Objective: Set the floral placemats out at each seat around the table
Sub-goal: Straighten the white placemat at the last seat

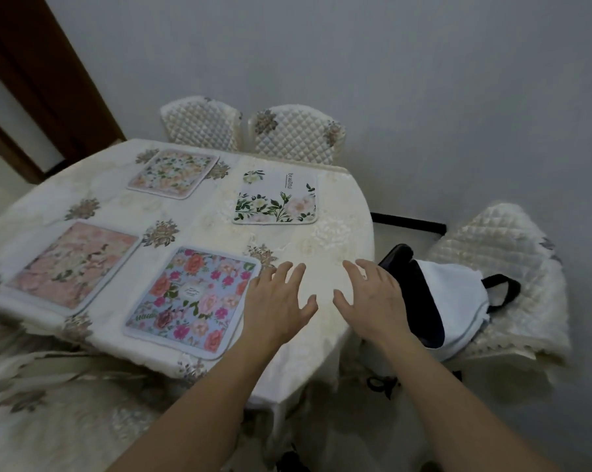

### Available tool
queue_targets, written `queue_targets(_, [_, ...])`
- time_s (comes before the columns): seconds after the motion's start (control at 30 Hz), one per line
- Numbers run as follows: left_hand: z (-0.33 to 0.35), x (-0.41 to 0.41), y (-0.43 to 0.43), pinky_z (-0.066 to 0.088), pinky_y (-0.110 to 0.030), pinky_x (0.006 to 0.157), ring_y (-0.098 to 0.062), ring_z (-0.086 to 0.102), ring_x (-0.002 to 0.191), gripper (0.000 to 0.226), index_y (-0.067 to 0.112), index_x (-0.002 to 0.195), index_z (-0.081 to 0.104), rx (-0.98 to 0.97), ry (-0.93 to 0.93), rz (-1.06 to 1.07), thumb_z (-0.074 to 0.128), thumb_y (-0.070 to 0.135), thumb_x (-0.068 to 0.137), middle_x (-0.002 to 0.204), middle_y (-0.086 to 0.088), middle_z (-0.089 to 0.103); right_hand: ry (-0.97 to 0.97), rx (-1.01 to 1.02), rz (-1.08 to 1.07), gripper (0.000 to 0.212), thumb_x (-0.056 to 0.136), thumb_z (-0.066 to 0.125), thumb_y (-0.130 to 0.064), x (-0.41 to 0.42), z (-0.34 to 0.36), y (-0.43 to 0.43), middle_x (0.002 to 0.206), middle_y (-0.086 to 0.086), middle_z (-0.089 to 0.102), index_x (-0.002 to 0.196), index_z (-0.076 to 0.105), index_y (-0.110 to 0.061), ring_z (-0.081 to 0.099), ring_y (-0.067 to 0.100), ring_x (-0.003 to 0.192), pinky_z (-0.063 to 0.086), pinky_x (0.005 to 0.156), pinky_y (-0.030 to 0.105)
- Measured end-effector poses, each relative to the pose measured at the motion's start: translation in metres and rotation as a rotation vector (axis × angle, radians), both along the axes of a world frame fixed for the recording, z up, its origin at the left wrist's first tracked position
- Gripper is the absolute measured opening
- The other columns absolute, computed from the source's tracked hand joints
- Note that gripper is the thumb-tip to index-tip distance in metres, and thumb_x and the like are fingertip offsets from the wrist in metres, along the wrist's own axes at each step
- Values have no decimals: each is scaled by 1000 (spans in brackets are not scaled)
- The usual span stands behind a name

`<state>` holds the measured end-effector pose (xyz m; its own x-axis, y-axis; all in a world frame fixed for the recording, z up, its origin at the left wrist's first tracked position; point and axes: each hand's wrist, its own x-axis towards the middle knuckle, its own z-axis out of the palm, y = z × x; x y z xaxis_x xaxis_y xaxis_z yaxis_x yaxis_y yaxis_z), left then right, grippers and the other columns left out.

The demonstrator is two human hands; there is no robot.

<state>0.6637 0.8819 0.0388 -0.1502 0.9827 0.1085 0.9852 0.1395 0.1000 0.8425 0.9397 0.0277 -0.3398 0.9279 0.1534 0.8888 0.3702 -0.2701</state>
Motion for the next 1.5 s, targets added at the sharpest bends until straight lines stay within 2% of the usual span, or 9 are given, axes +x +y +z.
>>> queue_targets(0.47, [-6, -99, 124, 53, -44, 79, -31, 63, 106, 61, 19, 126, 61, 79, -9, -2, 44, 55, 80, 126, -5, 66, -4, -17, 12, 57, 88, 54, -45, -76, 8, 145, 141, 8, 50, 139, 50, -20, 45, 29, 131, 33, 107, 47])
queue_targets(0.73, [-20, -151, 188, 53, -44, 78, -31, 63, 107, 60, 21, 125, 63, 16, -73, 77, 42, 55, 79, 125, -4, 67, -29, -39, 35, 66, 83, 37, -54, -108, -7, 219, 136, 9, 54, 136, 53, -20, 51, 31, 124, 38, 105, 47])
queue_targets(0.83, [-30, -167, 220, 53, -44, 82, -30, 60, 112, 61, 22, 129, 60, -29, -41, 106, 44, 56, 81, 131, -2, 63, -33, -72, 42, 63, 84, 40, -51, -117, -21, 256, 136, 8, 54, 136, 53, -19, 51, 30, 124, 39, 105, 47])
queue_targets(0.93, [-46, -181, 259, 54, -44, 78, -31, 62, 108, 62, 19, 126, 63, -42, -46, 149, 43, 55, 81, 127, -4, 66, -36, -104, 53, 64, 83, 39, -52, -123, -43, 298, 134, 10, 56, 134, 55, -17, 54, 31, 120, 43, 101, 47])
queue_targets(1.0, [-57, -188, 285, 53, -43, 77, -32, 62, 106, 63, 18, 125, 64, -47, -88, 202, 41, 57, 81, 126, -5, 66, -39, -141, 63, 62, 84, 42, -50, -128, -60, 328, 135, 10, 56, 135, 54, -17, 54, 30, 121, 42, 101, 47])
queue_targets(1.1, [-78, -201, 319, 51, -42, 84, -30, 57, 115, 57, 21, 133, 57, -88, -214, 346, 52, 56, 88, 135, -3, 59, -39, -196, 70, 56, 89, 52, -45, -137, -87, 366, 137, 11, 54, 138, 52, -16, 52, 30, 123, 42, 101, 45])
queue_targets(1.2, [-99, -218, 347, 50, -43, 91, -28, 53, 120, 55, 22, 133, 56, -88, -324, 477, 58, 55, 89, 136, -4, 56, -45, -239, 57, 54, 89, 59, -39, -148, -111, 393, 133, 12, 56, 137, 53, -14, 54, 31, 116, 47, 92, 44])
queue_targets(1.33, [-123, -245, 383, 42, -43, 97, -34, 45, 126, 62, 15, 137, 51, -132, -429, 637, 62, 51, 87, 139, -13, 48, -23, -334, -5, 51, 92, 57, -36, -167, -136, 418, 119, 15, 56, 135, 51, -11, 54, 30, 104, 47, 78, 39])
queue_targets(1.5, [-151, -272, 417, 48, -46, 87, -38, 52, 111, 65, 5, 132, 49, -206, -345, 599, 64, 48, 87, 129, -21, 48, 164, -459, -197, 36, 92, 56, -36, -190, -154, 444, 101, 9, 54, 117, 56, -10, 54, 25, 86, 42, 64, 35])
